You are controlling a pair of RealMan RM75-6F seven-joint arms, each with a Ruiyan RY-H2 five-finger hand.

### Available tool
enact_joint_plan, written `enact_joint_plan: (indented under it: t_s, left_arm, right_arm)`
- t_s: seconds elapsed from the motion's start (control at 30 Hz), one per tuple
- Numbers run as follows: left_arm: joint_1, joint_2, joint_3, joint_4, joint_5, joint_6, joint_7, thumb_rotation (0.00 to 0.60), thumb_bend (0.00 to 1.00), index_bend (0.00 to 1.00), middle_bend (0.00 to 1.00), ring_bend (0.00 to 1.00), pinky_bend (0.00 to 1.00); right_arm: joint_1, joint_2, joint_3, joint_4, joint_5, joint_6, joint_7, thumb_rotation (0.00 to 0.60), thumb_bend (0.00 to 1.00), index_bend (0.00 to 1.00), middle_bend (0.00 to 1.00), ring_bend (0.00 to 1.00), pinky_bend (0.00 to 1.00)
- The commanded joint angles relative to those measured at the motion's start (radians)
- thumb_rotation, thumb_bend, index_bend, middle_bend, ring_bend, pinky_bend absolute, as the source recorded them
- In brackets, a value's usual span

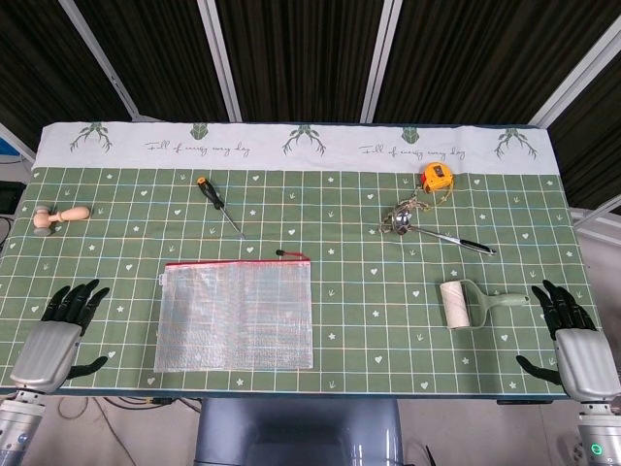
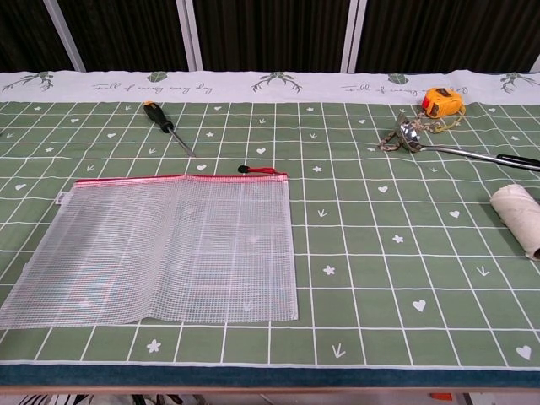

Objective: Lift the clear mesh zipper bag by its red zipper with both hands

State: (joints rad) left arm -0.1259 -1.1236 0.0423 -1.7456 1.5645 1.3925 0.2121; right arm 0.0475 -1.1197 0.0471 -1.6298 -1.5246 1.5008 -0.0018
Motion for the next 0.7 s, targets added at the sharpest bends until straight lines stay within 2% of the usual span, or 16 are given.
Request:
enact_joint_plan:
  t_s: [0.03, 0.17, 0.37, 0.43, 0.53, 0.7]
  left_arm:
    - [0.000, -0.001, -0.002, -0.007, -0.003, 0.000, 0.000, 0.600, 0.00, 0.00, 0.00, 0.00, 0.00]
    - [-0.015, -0.001, -0.019, -0.040, -0.017, -0.012, 0.004, 0.600, 0.00, 0.00, 0.00, 0.00, 0.00]
    - [-0.128, -0.019, -0.118, -0.137, -0.083, -0.116, 0.098, 0.600, 0.05, 0.00, 0.00, 0.00, 0.00]
    - [-0.197, -0.049, -0.180, -0.169, -0.163, -0.183, 0.166, 0.600, 0.08, 0.01, 0.00, 0.00, 0.00]
    - [-0.275, -0.095, -0.242, -0.175, -0.257, -0.239, 0.250, 0.600, 0.10, 0.05, 0.00, 0.00, 0.00]
    - [-0.422, -0.212, -0.335, -0.109, -0.440, -0.311, 0.389, 0.600, 0.14, 0.15, 0.00, 0.00, 0.00]
  right_arm:
    - [-0.002, 0.001, 0.000, 0.002, -0.004, 0.006, 0.000, 0.600, 0.11, 0.00, 0.00, 0.00, 0.19]
    - [-0.002, 0.002, 0.002, 0.008, 0.004, 0.003, 0.004, 0.600, 0.12, 0.00, 0.00, 0.00, 0.19]
    - [0.006, -0.003, 0.004, 0.015, 0.007, -0.011, 0.006, 0.600, 0.12, 0.00, 0.00, 0.00, 0.19]
    - [0.006, -0.005, 0.002, 0.015, 0.003, -0.008, 0.004, 0.600, 0.12, 0.00, 0.00, 0.00, 0.19]
    - [0.005, -0.005, 0.003, 0.013, 0.006, -0.009, 0.005, 0.600, 0.12, 0.00, 0.00, 0.00, 0.19]
    - [0.006, -0.003, 0.008, 0.009, 0.027, -0.020, 0.015, 0.600, 0.12, 0.00, 0.00, 0.00, 0.19]
